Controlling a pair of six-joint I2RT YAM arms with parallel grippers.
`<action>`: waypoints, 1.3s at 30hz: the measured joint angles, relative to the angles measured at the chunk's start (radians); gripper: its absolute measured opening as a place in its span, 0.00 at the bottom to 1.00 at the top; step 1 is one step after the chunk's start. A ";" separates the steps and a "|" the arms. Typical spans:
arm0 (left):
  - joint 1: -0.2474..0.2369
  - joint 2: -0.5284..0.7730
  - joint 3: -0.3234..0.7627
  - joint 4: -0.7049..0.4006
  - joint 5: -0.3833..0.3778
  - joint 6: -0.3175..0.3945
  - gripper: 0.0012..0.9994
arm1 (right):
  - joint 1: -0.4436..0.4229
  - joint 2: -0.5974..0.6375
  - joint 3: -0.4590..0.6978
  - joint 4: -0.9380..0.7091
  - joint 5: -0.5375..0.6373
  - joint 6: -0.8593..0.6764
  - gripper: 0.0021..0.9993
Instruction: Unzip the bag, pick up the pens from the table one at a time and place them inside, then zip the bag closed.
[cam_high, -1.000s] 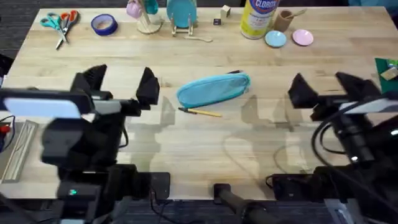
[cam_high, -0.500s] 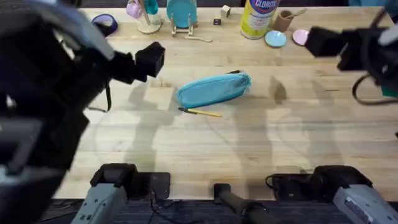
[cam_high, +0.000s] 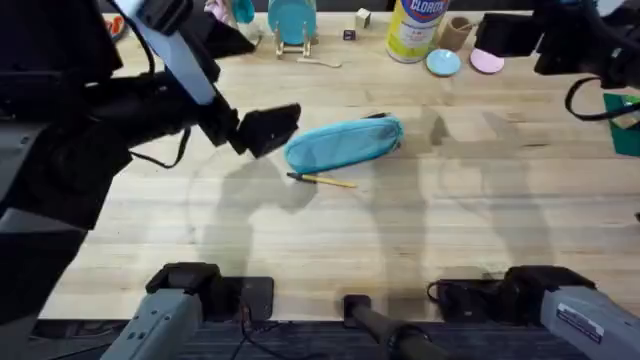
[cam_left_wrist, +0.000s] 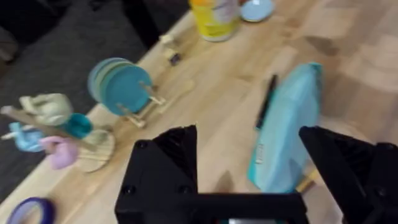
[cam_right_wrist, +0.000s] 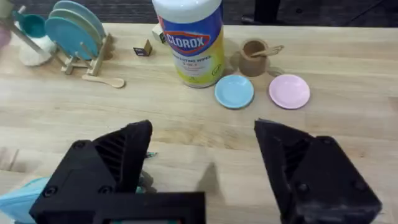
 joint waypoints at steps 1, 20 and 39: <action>0.000 0.000 0.000 -0.016 0.013 0.008 0.99 | 0.000 0.000 0.000 0.000 -0.002 -0.007 1.00; 0.000 0.003 0.000 -0.070 0.093 0.040 0.99 | 0.000 0.000 0.001 0.020 -0.002 -0.091 1.00; 0.013 0.276 0.001 -0.205 0.043 0.270 0.99 | 0.000 0.000 0.002 0.039 -0.002 -0.117 1.00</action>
